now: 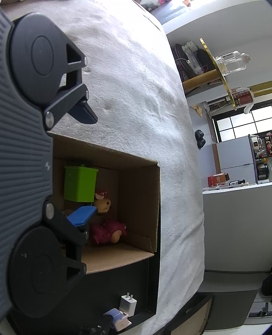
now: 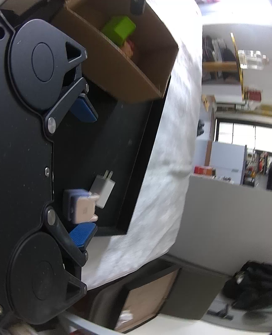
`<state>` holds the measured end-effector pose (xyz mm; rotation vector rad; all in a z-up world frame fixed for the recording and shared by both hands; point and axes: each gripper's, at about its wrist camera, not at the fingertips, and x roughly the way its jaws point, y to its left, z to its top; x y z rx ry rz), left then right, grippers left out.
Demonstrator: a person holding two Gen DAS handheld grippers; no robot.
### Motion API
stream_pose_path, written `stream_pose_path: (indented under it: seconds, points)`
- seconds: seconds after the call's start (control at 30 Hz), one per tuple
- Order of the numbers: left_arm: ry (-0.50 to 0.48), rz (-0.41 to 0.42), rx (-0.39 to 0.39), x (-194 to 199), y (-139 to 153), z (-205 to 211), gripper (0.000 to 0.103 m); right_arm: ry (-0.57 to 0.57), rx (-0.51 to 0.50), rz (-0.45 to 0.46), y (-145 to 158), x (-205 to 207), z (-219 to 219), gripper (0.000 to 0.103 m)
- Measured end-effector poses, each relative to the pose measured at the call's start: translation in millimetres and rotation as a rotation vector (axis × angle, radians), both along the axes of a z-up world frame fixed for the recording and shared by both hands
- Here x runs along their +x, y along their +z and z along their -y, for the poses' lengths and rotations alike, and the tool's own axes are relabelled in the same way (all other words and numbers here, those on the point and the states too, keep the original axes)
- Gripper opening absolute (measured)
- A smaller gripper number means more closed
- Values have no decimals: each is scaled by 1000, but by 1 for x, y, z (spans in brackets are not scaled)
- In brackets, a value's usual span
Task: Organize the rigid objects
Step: 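Move the right gripper back over the tray to the white-and-pink cube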
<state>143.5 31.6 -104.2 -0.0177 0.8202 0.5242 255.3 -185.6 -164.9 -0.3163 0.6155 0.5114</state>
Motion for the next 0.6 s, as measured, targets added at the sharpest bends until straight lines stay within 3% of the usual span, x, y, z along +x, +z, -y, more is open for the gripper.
stream_pose_path:
  seconds: [0.6]
  points:
    - [17,-76,42,22,-12,13,93,-99,35,-107,-27,46,25,103]
